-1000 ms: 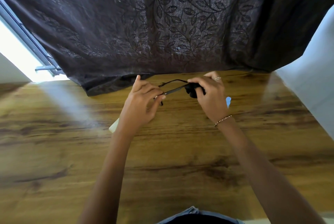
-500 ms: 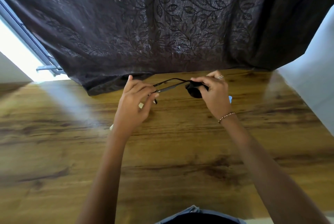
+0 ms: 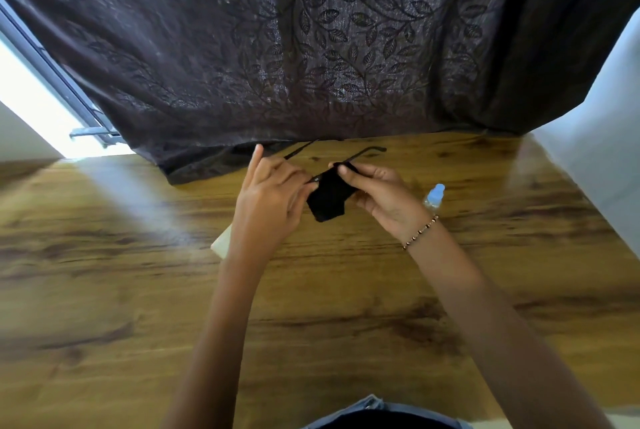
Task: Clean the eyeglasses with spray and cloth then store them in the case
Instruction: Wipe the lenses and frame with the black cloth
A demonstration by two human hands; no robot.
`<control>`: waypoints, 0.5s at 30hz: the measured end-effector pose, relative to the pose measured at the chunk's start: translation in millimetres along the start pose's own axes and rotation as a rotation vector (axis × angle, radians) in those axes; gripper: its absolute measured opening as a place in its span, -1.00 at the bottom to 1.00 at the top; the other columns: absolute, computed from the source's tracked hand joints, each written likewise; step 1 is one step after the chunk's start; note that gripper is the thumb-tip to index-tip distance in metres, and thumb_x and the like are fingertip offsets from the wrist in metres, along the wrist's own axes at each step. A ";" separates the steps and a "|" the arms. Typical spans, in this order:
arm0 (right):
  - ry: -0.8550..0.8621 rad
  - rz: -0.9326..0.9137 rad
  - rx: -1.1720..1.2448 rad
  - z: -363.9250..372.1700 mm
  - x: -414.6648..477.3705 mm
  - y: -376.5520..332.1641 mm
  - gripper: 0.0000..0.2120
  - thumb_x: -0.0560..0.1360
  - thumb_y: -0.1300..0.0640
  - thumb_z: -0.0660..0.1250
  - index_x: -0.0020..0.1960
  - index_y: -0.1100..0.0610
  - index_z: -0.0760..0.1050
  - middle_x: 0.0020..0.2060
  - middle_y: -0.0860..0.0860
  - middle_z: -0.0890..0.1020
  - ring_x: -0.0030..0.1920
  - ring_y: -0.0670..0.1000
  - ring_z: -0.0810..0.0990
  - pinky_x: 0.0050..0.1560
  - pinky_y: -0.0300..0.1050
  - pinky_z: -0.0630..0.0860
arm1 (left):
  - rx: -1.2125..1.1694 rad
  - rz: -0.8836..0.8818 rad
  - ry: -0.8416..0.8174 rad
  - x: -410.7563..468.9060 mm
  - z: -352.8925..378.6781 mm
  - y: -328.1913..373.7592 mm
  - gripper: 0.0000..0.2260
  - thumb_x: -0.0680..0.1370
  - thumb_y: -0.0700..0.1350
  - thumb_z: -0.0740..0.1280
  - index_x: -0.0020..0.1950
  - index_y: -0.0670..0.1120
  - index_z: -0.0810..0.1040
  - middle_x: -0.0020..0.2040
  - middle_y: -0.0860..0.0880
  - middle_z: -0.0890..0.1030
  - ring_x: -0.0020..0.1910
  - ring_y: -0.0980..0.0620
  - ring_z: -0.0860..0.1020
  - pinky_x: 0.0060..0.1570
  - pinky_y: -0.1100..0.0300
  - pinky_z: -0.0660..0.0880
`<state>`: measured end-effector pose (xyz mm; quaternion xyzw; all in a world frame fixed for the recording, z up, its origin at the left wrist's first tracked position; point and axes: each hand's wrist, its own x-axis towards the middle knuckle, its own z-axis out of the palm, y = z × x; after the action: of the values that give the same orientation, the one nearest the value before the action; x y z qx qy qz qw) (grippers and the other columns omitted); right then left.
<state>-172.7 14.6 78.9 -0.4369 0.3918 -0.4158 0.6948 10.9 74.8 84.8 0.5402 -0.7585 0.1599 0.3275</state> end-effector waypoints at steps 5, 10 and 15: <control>-0.022 -0.025 -0.040 2.5 -3.1 -5.0 -0.84 0.52 0.24 0.33 0.06 0.27 0.58 -0.06 0.09 0.65 -0.01 -0.04 0.61 -0.05 -0.23 0.56 | -0.057 0.014 -0.009 -2.5 4.0 1.4 -0.81 0.55 -0.02 0.35 0.01 -0.11 0.66 -0.07 0.04 0.65 0.06 -0.01 0.52 0.48 -0.09 0.12; -0.044 -0.067 -0.076 -9.4 -7.4 -17.8 -0.87 0.53 0.30 0.29 -0.04 0.18 0.60 -0.15 -0.03 0.68 -0.04 -0.09 0.63 -0.01 -0.20 0.54 | -0.411 -0.311 -0.032 -8.1 2.0 -14.7 -0.66 0.60 0.10 0.18 0.26 -0.04 0.55 0.20 0.07 0.56 0.27 0.08 0.42 0.41 0.01 0.21; -0.110 -0.074 -0.009 -19.6 -9.9 -20.4 -0.85 0.53 0.30 0.25 -0.07 0.17 0.59 -0.18 -0.07 0.69 -0.05 -0.11 0.65 -0.08 -0.27 0.57 | -0.710 -1.103 -0.254 -11.7 12.4 -32.7 -0.56 0.62 0.16 0.12 0.32 -0.11 0.49 0.25 -0.07 0.58 0.23 -0.02 0.51 0.18 0.13 0.41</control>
<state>-198.7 12.6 93.6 -0.4762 0.3384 -0.4150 0.6975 39.5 63.8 64.3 0.7231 -0.4104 -0.3551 0.4274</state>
